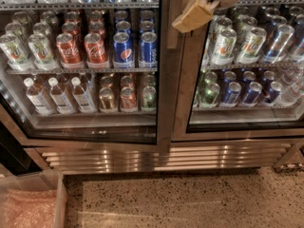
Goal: Open left fridge door
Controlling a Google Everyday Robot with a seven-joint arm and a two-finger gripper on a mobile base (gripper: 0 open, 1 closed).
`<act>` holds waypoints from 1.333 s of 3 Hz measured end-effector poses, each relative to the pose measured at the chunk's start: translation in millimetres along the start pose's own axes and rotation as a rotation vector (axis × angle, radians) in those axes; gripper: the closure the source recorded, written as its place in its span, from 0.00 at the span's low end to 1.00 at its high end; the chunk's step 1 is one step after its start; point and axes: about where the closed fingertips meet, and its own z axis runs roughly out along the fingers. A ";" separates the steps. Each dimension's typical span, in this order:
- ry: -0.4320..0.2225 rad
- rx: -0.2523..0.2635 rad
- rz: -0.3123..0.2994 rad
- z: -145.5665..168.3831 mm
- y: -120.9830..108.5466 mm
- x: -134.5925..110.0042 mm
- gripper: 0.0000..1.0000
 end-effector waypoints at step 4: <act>0.268 0.346 0.274 -155.5 88.8 61.5 0.00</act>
Offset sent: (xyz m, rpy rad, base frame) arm -0.1390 -0.1416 0.0608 -0.2236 -0.0496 -0.4557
